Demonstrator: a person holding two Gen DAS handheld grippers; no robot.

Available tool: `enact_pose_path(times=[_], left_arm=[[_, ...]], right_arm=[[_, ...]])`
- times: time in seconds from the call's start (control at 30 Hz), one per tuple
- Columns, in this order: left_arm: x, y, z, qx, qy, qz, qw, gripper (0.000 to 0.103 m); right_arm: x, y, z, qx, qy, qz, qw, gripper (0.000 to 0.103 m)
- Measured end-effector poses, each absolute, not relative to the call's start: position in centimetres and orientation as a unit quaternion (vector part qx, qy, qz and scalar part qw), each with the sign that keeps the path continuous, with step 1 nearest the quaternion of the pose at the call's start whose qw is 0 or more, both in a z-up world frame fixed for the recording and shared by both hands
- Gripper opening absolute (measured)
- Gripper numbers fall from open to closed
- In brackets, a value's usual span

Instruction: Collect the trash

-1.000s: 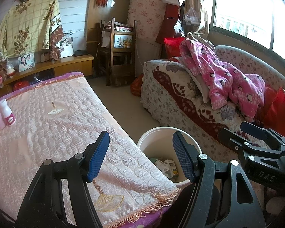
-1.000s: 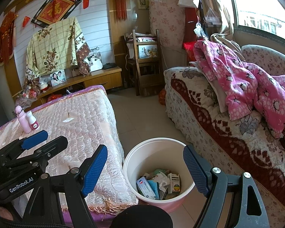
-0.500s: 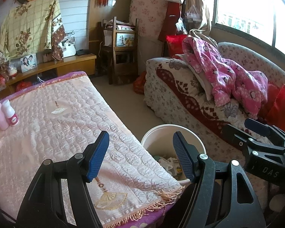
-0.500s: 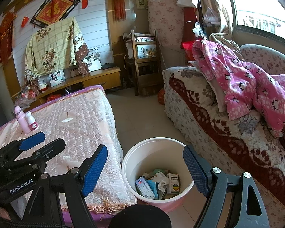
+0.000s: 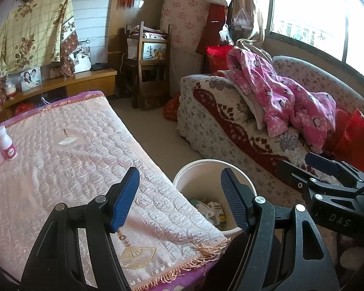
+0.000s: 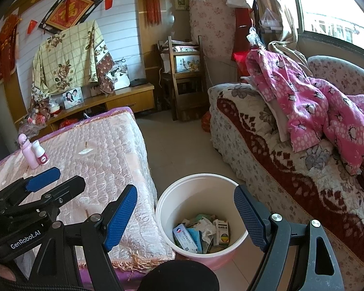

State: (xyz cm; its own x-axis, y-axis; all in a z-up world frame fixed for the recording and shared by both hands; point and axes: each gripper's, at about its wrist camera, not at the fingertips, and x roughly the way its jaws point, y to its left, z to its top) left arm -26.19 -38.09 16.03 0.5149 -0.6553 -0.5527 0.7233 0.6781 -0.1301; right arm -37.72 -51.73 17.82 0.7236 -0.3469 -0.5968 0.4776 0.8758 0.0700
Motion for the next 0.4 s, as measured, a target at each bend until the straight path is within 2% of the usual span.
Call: enact_pose_path(times=[0.4], left_arm=[[-25.9,-37.7,15.8,0.054,0.288,-0.399,0.869,0.069]], right_arm=[[-36.7,-51.4,17.3,0.107,0.309,-0.215,0.92,0.08]])
